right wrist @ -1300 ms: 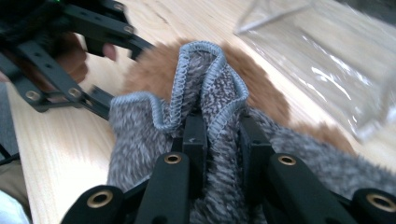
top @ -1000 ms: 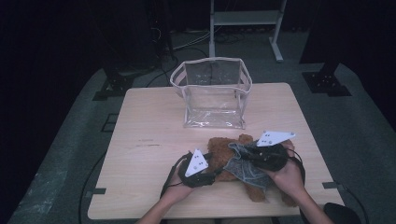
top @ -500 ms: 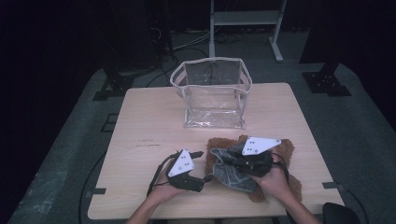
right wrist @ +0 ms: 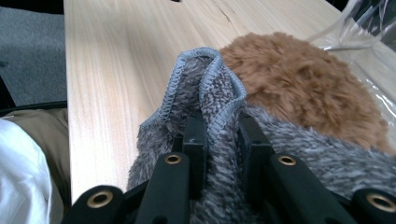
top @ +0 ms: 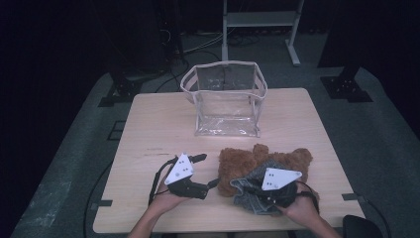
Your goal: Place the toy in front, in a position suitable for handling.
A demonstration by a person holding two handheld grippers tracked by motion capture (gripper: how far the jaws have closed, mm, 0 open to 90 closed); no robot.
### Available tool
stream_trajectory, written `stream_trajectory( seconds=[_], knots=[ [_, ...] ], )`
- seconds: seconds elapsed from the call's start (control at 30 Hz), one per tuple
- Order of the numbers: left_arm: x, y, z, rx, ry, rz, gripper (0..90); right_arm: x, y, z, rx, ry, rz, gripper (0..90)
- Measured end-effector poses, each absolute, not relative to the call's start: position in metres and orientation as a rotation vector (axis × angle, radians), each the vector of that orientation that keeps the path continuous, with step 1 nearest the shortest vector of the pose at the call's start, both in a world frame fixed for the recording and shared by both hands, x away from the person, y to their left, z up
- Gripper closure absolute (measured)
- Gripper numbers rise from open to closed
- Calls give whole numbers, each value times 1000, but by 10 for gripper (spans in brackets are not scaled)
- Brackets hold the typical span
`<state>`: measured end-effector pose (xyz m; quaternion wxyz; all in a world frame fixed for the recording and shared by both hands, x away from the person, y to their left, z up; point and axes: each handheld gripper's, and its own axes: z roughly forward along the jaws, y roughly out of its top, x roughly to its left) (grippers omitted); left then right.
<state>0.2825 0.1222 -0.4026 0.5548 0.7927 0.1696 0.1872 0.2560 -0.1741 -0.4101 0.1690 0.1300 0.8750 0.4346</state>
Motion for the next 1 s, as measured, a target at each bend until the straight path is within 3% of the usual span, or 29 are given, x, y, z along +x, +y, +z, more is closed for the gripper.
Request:
stream_trajectory(
  seconds=[0.3, 0.67, 1.0],
  knots=[
    [283, 126, -395, 1831, 407, 430, 153, 258, -136, -410, 212, 2466, 1200, 747],
    [285, 130, -394, 1823, 425, 435, 143, 245, -179, -415, 318, 2465, 1124, 745],
    [285, 133, -394, 1822, 423, 428, 134, 259, -139, -412, 227, 2469, 1208, 741]
  ],
)
